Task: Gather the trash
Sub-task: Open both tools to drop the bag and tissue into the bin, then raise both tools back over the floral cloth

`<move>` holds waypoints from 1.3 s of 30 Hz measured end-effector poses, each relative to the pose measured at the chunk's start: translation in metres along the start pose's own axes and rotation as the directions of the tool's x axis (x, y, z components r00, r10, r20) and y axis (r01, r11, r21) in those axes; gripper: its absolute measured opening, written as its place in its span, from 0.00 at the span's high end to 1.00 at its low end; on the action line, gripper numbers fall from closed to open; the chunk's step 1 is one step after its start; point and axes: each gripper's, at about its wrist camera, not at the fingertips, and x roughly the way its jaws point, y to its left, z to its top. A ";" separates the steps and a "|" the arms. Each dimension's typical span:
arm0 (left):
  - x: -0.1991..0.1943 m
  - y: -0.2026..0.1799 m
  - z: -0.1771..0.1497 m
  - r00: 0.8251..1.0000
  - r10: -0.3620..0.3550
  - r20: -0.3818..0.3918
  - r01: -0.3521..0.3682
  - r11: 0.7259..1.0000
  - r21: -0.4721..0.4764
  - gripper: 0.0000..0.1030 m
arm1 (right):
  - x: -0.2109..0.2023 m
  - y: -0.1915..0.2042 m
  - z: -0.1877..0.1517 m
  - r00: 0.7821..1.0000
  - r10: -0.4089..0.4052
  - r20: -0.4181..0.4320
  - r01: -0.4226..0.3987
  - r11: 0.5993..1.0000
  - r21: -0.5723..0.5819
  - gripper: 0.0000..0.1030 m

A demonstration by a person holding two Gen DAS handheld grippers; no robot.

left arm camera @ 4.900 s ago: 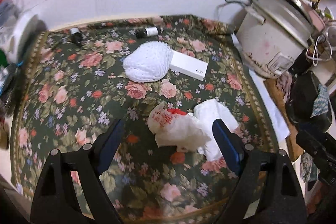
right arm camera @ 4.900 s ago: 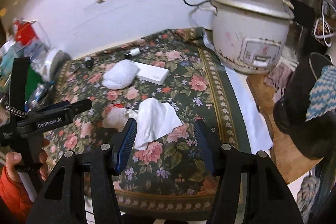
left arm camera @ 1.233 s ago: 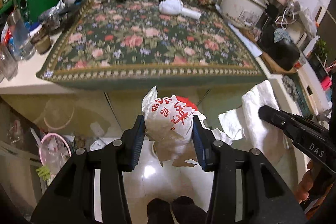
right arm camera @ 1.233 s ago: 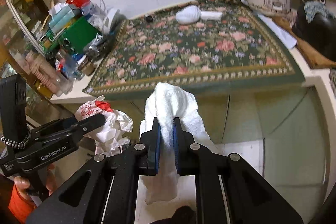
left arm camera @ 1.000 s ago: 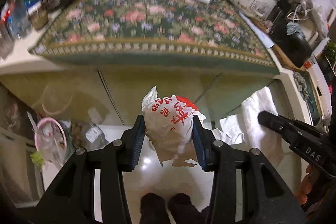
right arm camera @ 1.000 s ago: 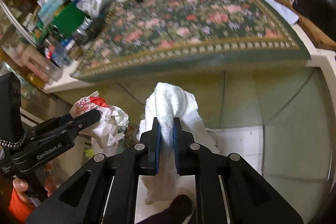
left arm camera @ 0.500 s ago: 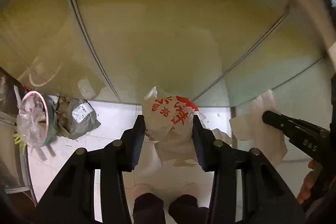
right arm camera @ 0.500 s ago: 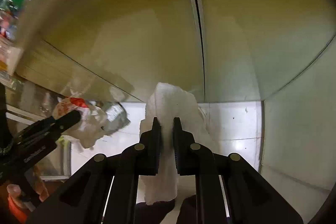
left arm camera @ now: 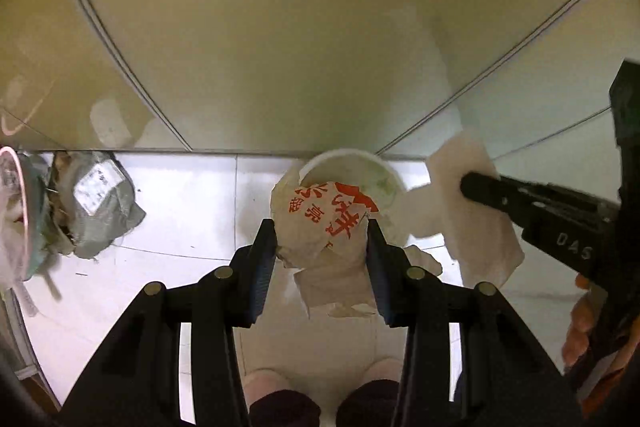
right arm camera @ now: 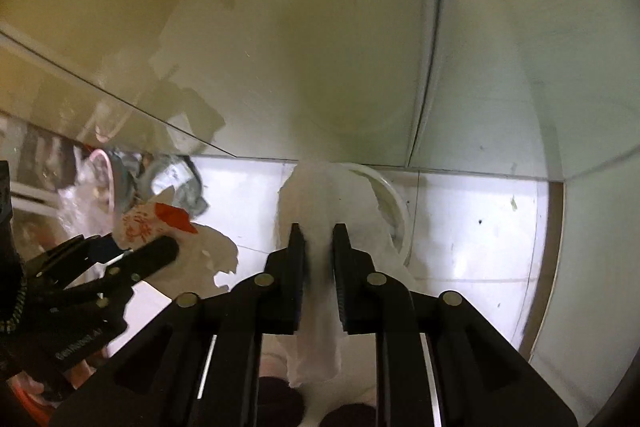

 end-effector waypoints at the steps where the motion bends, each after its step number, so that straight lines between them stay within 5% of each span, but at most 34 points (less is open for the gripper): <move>1: 0.011 0.001 0.000 1.000 -0.004 -0.008 0.004 1.000 0.002 0.59 | 0.006 -0.001 0.001 1.000 0.006 -0.002 -0.006 1.000 -0.002 0.80; 4: 0.033 0.002 0.000 1.000 -0.008 -0.023 0.008 1.000 0.011 0.58 | 0.012 -0.011 0.003 1.000 0.015 0.001 -0.015 1.000 -0.003 0.68; 14: 0.083 -0.026 0.003 0.995 -0.049 -0.090 0.056 0.995 0.078 0.52 | -0.015 -0.028 0.002 0.996 -0.021 0.083 0.022 1.000 -0.015 0.67; 23: 0.051 -0.059 0.004 1.000 0.009 -0.025 -0.004 0.981 0.196 0.43 | -0.061 -0.028 -0.012 0.990 -0.028 0.139 0.022 0.999 0.041 0.64; 29: -0.009 -0.064 0.008 1.000 0.023 0.002 -0.023 0.984 0.178 0.43 | -0.117 -0.012 -0.021 0.988 -0.035 0.153 0.028 0.998 0.048 0.64; 39: -0.217 -0.077 0.029 0.996 -0.001 0.087 -0.010 0.992 0.127 0.43 | -0.279 0.055 0.000 0.978 -0.031 0.205 0.019 0.998 0.062 0.64</move>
